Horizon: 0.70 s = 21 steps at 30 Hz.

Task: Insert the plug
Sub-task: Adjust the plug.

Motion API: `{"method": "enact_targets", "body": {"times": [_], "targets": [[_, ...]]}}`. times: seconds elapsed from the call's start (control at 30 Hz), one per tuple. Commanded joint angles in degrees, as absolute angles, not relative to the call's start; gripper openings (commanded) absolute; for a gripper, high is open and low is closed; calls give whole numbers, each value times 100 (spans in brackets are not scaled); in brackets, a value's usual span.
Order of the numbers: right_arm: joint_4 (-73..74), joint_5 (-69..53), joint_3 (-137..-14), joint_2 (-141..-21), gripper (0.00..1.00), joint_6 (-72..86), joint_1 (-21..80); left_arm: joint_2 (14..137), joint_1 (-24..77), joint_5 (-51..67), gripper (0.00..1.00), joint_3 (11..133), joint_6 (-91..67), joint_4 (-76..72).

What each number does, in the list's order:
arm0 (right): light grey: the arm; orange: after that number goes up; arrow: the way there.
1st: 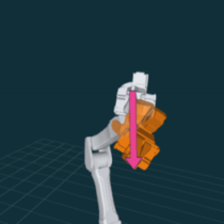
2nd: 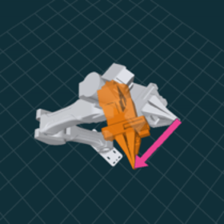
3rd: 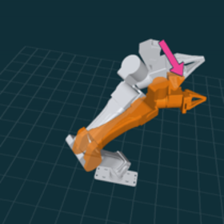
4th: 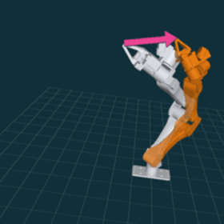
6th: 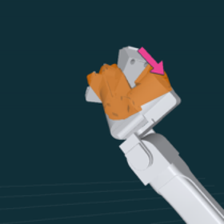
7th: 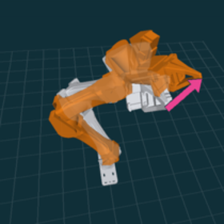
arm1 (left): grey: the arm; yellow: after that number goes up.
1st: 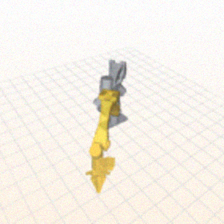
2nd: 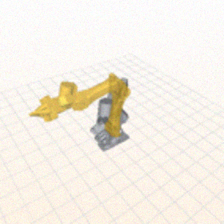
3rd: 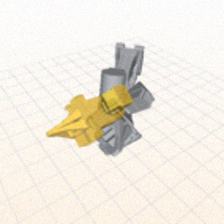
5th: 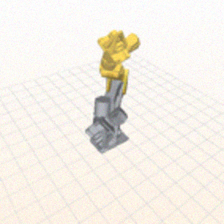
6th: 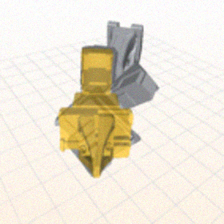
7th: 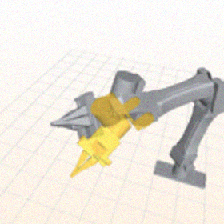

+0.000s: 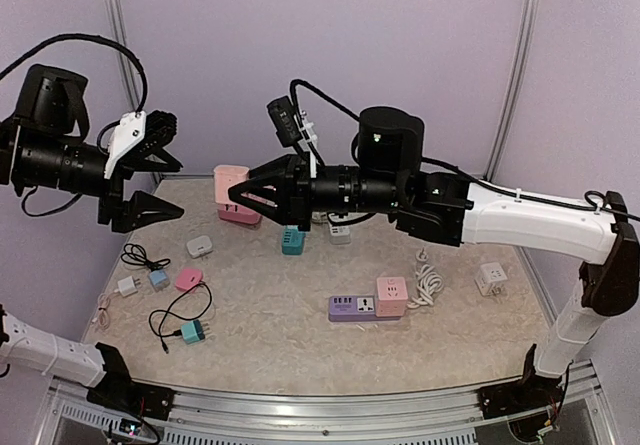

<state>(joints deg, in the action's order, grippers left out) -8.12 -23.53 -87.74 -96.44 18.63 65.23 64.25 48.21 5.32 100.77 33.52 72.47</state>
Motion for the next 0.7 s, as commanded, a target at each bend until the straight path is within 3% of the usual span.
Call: {"method": "enact_targets", "body": {"times": [0.0,0.17,0.37,0.67], "targets": [[-2008,-2481,-8470,-9323,0,767,6567,6447,4711,2012,70,10388,2948,7209],[-1966,-2474,-8748,-9439,0,374,6603,6680,4952,2050,68,10538,2817,6987],[-1916,-2530,-8903,-9530,0,307,6674,7001,5414,1715,56,10859,2862,6917],[-1806,-2815,-8938,-9520,0,264,6741,7039,5410,1515,49,10905,2882,6783]]}}
